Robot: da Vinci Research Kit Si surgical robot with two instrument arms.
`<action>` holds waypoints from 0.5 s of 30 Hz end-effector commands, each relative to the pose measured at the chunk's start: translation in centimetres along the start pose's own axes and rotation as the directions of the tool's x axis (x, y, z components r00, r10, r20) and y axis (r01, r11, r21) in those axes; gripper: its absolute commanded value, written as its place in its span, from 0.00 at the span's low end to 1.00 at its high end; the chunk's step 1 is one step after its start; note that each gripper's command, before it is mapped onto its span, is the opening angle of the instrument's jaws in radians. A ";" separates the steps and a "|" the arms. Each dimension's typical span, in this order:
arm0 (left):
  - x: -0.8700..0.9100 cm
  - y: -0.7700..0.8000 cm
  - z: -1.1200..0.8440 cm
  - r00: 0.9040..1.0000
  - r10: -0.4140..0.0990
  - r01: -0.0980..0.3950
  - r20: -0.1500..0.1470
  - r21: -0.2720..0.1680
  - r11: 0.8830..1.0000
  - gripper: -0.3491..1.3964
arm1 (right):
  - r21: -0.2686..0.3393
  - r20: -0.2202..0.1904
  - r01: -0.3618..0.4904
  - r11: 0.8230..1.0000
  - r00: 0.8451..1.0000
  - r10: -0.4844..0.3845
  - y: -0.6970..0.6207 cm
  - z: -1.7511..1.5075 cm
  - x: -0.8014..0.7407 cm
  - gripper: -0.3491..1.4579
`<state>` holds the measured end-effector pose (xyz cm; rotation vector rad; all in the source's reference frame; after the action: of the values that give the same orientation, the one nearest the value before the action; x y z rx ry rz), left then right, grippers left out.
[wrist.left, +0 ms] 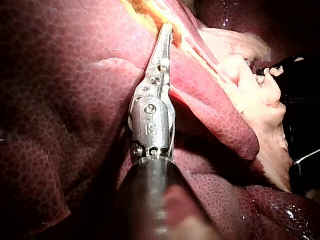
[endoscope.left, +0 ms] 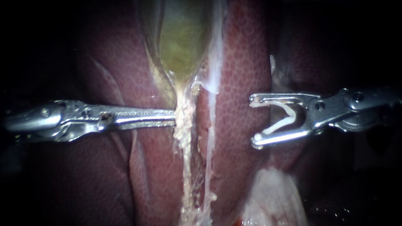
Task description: Grabbing gallbladder
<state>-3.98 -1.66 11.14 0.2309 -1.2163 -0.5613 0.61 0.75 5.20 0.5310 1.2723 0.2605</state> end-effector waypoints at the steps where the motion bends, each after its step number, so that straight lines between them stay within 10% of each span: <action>1: 0.00 -0.01 0.00 1.000 -0.002 0.002 0.001 0.000 1.000 0.00 | 0.000 0.000 0.000 1.000 1.000 0.000 0.00 0.00 0.00 0.50; 15: -0.01 -0.03 -0.03 1.000 -0.008 0.008 0.001 -0.001 1.000 0.00 | 0.000 0.000 0.000 1.000 1.000 0.000 0.00 0.00 0.00 0.50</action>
<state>-3.96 -1.69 11.11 0.2350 -1.2157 -0.5694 0.61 0.75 5.20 0.5311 1.2722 0.2602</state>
